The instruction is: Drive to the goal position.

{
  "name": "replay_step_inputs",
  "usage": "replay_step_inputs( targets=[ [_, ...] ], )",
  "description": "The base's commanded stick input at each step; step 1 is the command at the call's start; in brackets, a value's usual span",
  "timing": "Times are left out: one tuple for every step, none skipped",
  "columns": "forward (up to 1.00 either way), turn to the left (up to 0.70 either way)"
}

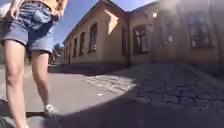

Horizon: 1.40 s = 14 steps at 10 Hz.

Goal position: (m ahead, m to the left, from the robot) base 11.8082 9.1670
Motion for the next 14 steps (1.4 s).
replay_step_inputs(
  targets=[
    [0.7, 0.14],
    [0.7, 0.14],
    [0.7, 0.14],
    [0.7, 0.14],
    [0.7, 0.14],
    [0.7, 0.14],
    [0.7, 0.14],
    [0.7, 0.14],
    [0.09, 0.63],
    [0.0, 0.7],
    [0.0, 0.7],
    [0.0, 0.7],
    [0.0, 0.7],
    [0.0, 0.7]
  ],
)
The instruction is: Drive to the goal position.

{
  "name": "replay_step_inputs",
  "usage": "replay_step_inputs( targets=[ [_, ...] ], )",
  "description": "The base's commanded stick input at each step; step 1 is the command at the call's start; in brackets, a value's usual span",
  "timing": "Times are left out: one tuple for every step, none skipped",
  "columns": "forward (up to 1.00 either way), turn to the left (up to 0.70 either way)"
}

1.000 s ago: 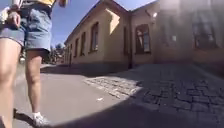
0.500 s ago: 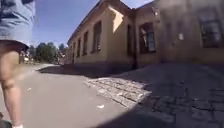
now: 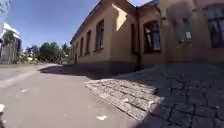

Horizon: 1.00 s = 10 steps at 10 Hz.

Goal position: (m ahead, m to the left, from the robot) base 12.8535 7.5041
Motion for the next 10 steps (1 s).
replay_step_inputs(
  targets=[
    [0.0, 0.7],
    [0.0, 0.7],
    [0.0, 0.7],
    [0.0, 0.7],
    [0.0, 0.7],
    [0.0, 0.7],
    [0.0, 0.69],
    [0.0, 0.52],
    [0.21, 0.13],
    [0.69, 0.0]
  ],
)
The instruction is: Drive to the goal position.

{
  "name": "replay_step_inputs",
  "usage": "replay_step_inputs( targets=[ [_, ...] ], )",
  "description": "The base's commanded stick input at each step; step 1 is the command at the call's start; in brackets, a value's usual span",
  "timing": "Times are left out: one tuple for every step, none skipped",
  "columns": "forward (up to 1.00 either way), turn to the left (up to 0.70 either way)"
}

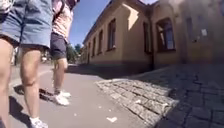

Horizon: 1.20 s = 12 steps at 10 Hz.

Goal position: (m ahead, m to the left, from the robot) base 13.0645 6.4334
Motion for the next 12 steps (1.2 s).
replay_step_inputs(
  targets=[
    [0.7, 0.0],
    [0.7, 0.0],
    [0.7, 0.0],
    [0.7, 0.0],
    [0.7, 0.06],
    [0.7, 0.14],
    [0.7, 0.14],
    [0.7, 0.14],
    [0.7, 0.14],
    [0.7, 0.14],
    [0.7, 0.14],
    [0.7, 0.14]
  ],
)
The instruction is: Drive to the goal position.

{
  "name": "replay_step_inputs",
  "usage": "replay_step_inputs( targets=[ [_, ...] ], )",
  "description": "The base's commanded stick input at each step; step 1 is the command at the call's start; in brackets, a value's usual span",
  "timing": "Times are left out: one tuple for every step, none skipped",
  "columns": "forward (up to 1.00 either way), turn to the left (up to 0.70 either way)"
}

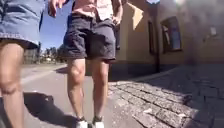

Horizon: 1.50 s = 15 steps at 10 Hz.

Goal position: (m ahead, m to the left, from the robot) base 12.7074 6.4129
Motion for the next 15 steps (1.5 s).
replay_step_inputs(
  targets=[
    [0.7, 0.14],
    [0.0, 0.7],
    [0.0, 0.7],
    [0.0, 0.21],
    [0.0, 0.0],
    [0.0, 0.0],
    [0.0, 0.0],
    [0.0, 0.0],
    [0.0, 0.0],
    [0.0, 0.0],
    [0.0, 0.0],
    [0.0, 0.0],
    [0.0, 0.0],
    [-0.09, 0.0],
    [-0.52, 0.0]
  ],
)
